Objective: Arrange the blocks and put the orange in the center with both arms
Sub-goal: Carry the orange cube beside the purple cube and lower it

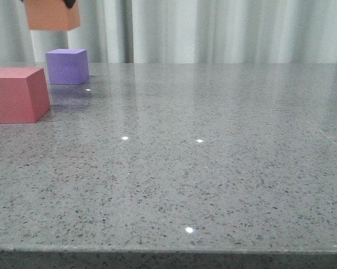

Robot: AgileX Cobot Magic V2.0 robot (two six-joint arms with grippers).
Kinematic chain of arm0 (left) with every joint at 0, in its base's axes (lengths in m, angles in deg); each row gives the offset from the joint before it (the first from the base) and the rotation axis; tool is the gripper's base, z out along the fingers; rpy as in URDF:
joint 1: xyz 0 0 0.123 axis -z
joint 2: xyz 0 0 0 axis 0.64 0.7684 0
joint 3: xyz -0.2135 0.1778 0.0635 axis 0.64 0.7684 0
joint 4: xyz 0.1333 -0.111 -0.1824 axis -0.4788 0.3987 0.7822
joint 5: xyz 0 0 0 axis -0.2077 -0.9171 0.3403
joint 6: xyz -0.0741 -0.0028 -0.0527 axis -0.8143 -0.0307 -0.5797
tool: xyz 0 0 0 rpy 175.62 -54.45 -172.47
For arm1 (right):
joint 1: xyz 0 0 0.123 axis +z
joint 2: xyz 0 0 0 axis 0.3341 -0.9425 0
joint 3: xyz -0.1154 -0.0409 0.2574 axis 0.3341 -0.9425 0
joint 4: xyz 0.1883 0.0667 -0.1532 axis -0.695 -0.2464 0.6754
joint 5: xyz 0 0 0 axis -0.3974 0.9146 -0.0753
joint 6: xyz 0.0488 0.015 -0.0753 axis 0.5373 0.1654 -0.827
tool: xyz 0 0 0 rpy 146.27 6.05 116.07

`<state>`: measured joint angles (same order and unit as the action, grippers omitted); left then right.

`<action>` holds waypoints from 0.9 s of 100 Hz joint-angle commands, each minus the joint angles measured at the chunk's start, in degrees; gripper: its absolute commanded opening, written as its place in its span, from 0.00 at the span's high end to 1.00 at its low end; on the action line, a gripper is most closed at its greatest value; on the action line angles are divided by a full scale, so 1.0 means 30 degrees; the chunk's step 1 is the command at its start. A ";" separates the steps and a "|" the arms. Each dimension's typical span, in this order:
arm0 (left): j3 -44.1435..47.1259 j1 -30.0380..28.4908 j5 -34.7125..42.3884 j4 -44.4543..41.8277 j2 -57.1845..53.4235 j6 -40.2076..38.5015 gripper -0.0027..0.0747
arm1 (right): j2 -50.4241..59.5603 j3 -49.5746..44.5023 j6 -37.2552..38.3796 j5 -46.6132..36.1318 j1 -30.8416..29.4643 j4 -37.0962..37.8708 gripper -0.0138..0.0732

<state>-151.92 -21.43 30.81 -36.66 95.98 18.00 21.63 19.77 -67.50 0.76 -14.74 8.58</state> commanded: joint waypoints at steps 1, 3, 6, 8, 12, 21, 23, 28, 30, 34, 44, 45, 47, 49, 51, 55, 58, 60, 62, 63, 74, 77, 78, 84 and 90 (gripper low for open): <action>0.0491 -0.0428 0.1937 0.0814 -0.1150 0.0697 0.54 | 0.0009 0.0457 -0.0225 -0.1542 -0.0138 0.0396 0.92; 0.0641 -0.0543 0.2120 0.0887 -0.1150 0.0700 0.54 | 0.0009 0.0457 -0.0225 -0.1542 -0.0138 0.0396 0.92; 0.1051 -0.0673 0.2510 0.0888 -0.1150 0.0732 0.54 | 0.0009 0.0457 -0.0225 -0.1542 -0.0138 0.0396 0.92; 0.1308 -0.0741 0.2689 0.0888 -0.1150 0.0791 0.54 | 0.0009 0.0457 -0.0225 -0.1542 -0.0138 0.0396 0.92; 0.1703 -0.0958 0.3221 0.0888 -0.1150 0.0909 0.54 | 0.0009 0.0457 -0.0225 -0.1542 -0.0138 0.0396 0.92; 0.2498 -0.1274 0.4002 0.0888 -0.1073 0.0994 0.54 | 0.0009 0.0457 -0.0225 -0.1542 -0.0138 0.0396 0.92; 0.2571 -0.1319 0.4086 0.0888 -0.1034 0.0994 0.54 | 0.0009 0.0457 -0.0225 -0.1542 -0.0138 0.0396 0.92; 0.2852 -0.1453 0.4434 0.0888 -0.0983 0.0994 0.54 | 0.0009 0.0457 -0.0225 -0.1542 -0.0138 0.0396 0.92; 0.3024 -0.1499 0.4669 0.0888 -0.0983 0.0994 0.54 | 0.0009 0.0457 -0.0225 -0.1542 -0.0138 0.0396 0.92; 0.3221 -0.1543 0.4918 0.0888 -0.0983 0.0994 0.54 | 0.0009 0.0457 -0.0225 -0.1542 -0.0138 0.0396 0.92; 0.3730 -0.1597 0.5460 0.0919 -0.0983 0.0994 0.54 | 0.0009 0.0457 -0.0225 -0.1542 -0.0138 0.0396 0.92; 0.3757 -0.1597 0.5460 0.0919 -0.0983 0.0994 0.54 | 0.0009 0.0457 -0.0225 -0.1542 -0.0138 0.0396 0.92; 0.3795 -0.1597 0.5522 0.0919 -0.0983 0.0994 0.54 | 0.0009 0.0457 -0.0225 -0.1542 -0.0138 0.0396 0.92; 0.3906 -0.1597 0.5643 0.0963 -0.0983 0.0994 0.54 | 0.0009 0.0457 -0.0225 -0.1542 -0.0138 0.0396 0.92; 0.3962 -0.1597 0.5692 0.1025 -0.0983 0.0994 0.54 | 0.0009 0.0457 -0.0225 -0.1542 -0.0138 0.0396 0.92; 0.4098 -0.1597 0.5895 0.1183 -0.0983 0.0994 0.54 | 0.0009 0.0457 -0.0225 -0.1542 -0.0138 0.0396 0.92; 0.4173 -0.1597 0.6035 0.1183 -0.0983 0.0994 0.54 | 0.0009 0.0457 -0.0225 -0.1542 -0.0138 0.0396 0.92; 0.4276 -0.1597 0.6168 0.1299 -0.0983 0.0994 0.54 | 0.0009 0.0457 -0.0225 -0.1542 -0.0138 0.0396 0.92; 0.4319 -0.1597 0.6271 0.1303 -0.0983 0.0994 0.54 | 0.0009 0.0457 -0.0225 -0.1542 -0.0138 0.0396 0.92; 0.4316 -0.1597 0.6303 0.1337 -0.0983 0.0994 0.54 | 0.0009 0.0457 -0.0225 -0.1542 -0.0138 0.0396 0.92; 0.4316 -0.1597 0.6422 0.1375 -0.0769 0.0994 0.54 | 0.0009 0.0457 -0.0225 -0.1542 -0.0138 0.0396 0.92; 0.4316 -0.1597 0.6422 0.1375 -0.0621 0.0994 0.54 | 0.0009 0.0457 -0.0225 -0.1542 -0.0138 0.0396 0.92; 0.4316 -0.1597 0.6422 0.1375 -0.0613 0.0994 0.54 | 0.0009 0.0457 -0.0225 -0.1542 -0.0138 0.0396 0.92; 0.4316 -0.1597 0.6359 0.1417 -0.0314 0.0994 0.54 | 0.0009 0.0457 -0.0225 -0.1542 -0.0138 0.0396 0.92; 0.4316 -0.1597 0.6316 0.1417 0.0057 0.0994 0.54 | 0.0009 0.0457 -0.0225 -0.1542 -0.0138 0.0396 0.92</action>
<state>-137.47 -26.13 46.65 -33.11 97.41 20.79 21.63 19.77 -67.60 0.76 -14.74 8.58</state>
